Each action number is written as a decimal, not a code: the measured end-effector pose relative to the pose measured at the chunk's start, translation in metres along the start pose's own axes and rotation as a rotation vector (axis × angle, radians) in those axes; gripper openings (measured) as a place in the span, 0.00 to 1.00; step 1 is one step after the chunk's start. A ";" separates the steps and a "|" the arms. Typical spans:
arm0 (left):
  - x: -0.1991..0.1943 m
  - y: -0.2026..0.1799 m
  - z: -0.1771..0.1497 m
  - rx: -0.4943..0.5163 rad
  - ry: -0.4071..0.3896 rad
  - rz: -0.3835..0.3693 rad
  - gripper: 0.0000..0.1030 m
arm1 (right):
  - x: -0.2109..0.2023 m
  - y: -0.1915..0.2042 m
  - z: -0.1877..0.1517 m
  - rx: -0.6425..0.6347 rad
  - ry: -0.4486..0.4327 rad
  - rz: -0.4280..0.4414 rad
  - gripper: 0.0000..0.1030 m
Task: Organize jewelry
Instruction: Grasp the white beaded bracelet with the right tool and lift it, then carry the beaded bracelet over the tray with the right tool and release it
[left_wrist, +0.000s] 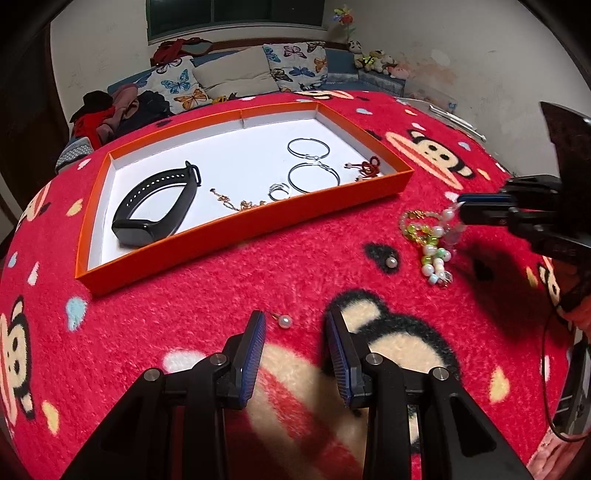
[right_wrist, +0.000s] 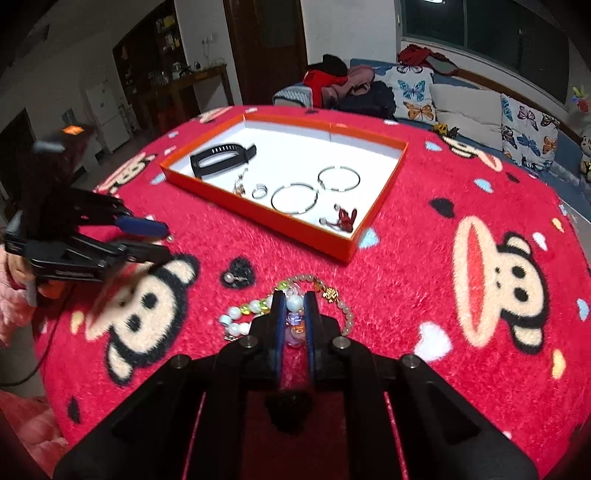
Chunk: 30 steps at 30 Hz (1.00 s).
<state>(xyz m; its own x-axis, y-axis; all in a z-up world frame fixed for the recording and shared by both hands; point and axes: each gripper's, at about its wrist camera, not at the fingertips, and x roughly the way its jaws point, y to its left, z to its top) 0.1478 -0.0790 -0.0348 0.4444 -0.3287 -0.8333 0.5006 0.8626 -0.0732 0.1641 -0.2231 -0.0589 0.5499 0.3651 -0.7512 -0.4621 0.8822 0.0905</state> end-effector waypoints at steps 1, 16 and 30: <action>0.001 0.001 0.001 0.001 -0.002 -0.003 0.36 | -0.002 0.001 0.001 0.001 -0.007 0.001 0.10; 0.006 0.005 -0.002 0.007 -0.022 0.078 0.07 | -0.019 0.012 0.018 -0.010 -0.075 0.012 0.10; -0.040 0.018 0.025 -0.040 -0.145 0.027 0.07 | -0.046 0.012 0.072 -0.021 -0.202 0.033 0.10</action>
<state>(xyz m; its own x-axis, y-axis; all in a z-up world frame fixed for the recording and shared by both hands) 0.1573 -0.0601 0.0105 0.5615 -0.3552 -0.7474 0.4587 0.8853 -0.0761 0.1837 -0.2076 0.0236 0.6619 0.4477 -0.6012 -0.4953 0.8632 0.0975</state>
